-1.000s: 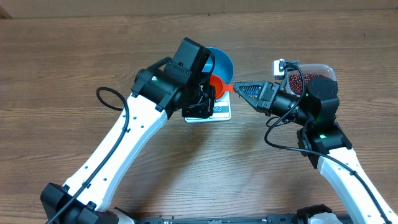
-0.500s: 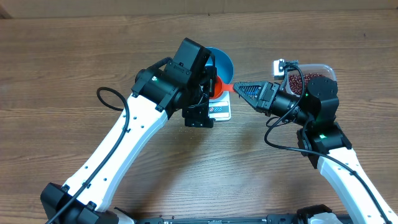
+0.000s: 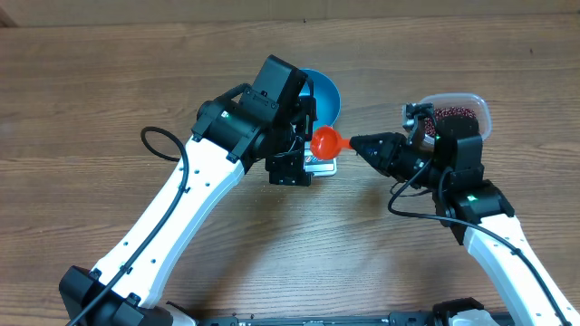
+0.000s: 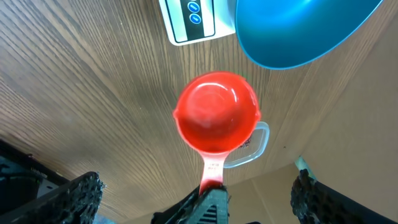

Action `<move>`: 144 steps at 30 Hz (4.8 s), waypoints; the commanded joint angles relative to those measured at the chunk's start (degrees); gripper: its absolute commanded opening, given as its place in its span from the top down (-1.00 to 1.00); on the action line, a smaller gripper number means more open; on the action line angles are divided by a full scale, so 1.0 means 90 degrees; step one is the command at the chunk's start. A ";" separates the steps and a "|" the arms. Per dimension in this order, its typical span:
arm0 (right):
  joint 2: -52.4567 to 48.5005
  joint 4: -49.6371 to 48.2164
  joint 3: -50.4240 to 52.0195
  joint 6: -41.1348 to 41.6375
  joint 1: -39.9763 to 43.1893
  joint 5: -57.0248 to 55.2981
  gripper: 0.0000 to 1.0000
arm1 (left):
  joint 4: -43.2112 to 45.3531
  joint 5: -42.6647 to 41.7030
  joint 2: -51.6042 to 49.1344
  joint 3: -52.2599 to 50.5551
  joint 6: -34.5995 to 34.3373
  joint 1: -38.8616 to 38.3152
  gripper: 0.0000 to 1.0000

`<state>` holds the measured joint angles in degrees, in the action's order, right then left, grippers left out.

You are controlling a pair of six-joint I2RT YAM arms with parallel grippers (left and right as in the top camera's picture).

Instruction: Scoop item into bowl and weigh 150g on scale

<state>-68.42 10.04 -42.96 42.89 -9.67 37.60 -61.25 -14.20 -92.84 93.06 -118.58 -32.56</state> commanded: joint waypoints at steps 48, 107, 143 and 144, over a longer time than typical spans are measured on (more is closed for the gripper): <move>0.1180 0.2535 -0.0605 -0.1991 0.1673 -0.1107 0.93 | 0.0022 0.2548 0.0138 0.0100 0.8381 -0.0017 0.92; 0.1173 0.2591 -0.0605 -0.1991 0.1673 -0.1107 0.93 | 0.3883 0.2144 -0.0767 -0.2720 1.3585 -0.0670 0.91; 0.1173 0.2591 -0.0605 -0.1991 0.1673 -0.1132 0.93 | 0.4182 0.2647 -0.1428 -0.2730 1.3894 -0.0673 0.91; 0.1173 0.2591 -0.0605 -0.1991 0.1673 -0.1132 0.93 | 0.4182 0.2647 -0.1435 -0.2730 1.3896 -0.0678 0.92</move>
<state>-58.65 33.61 -46.61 25.45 5.17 28.03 -23.94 8.25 -104.27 68.55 4.91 -38.76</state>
